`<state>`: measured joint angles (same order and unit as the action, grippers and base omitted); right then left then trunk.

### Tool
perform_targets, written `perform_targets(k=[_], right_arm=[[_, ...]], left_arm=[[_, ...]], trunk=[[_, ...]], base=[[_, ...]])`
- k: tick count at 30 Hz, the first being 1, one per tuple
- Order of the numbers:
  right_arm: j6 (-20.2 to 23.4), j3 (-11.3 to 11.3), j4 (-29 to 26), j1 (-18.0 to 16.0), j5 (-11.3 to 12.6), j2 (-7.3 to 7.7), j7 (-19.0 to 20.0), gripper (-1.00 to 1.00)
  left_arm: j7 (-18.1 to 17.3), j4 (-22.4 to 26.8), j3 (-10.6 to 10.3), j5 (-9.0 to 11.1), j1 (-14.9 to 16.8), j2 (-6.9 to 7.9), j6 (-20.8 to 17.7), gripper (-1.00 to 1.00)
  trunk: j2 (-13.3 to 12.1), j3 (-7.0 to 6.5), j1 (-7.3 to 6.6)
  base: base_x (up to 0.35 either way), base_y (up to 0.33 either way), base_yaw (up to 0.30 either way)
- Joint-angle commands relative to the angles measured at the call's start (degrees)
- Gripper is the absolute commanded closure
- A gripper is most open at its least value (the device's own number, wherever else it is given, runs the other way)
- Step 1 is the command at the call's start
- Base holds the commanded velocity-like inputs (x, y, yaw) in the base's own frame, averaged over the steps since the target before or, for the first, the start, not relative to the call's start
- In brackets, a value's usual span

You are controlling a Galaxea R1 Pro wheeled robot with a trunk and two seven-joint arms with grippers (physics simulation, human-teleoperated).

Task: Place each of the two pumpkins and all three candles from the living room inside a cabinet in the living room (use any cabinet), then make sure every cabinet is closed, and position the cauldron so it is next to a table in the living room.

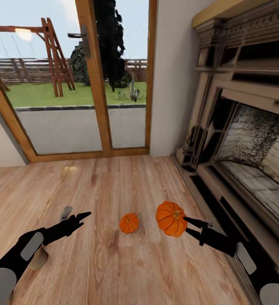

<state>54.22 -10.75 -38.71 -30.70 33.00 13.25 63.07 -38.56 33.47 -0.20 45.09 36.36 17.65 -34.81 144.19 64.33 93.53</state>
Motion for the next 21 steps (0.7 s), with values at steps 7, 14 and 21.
perform_targets(k=[7, 14, 21], right_arm=[[1.0, -0.2, -3.4, 5.8, 0.0, 0.19, 3.8, 1.00], [1.0, 0.1, -4.2, 6.7, -0.3, -0.30, 3.7, 1.00], [1.0, 0.1, -4.3, 6.7, -0.4, -0.31, 3.1, 1.00]], left_arm=[[-0.9, 1.0, -0.1, 0.4, -0.1, 0.00, 0.4, -1.00], [-1.7, 1.4, -0.2, 0.4, -0.1, 0.01, 0.5, -1.00], [-1.7, 1.4, -0.2, 0.4, -0.1, 0.01, 0.5, -1.00]], trunk=[[0.0, 0.05, 0.01], [0.0, 0.05, 0.01], [0.0, 0.05, 0.01]], base=[[0.091, -0.023, 0.000], [0.005, -0.001, 0.000], [0.000, 0.000, 0.000]])
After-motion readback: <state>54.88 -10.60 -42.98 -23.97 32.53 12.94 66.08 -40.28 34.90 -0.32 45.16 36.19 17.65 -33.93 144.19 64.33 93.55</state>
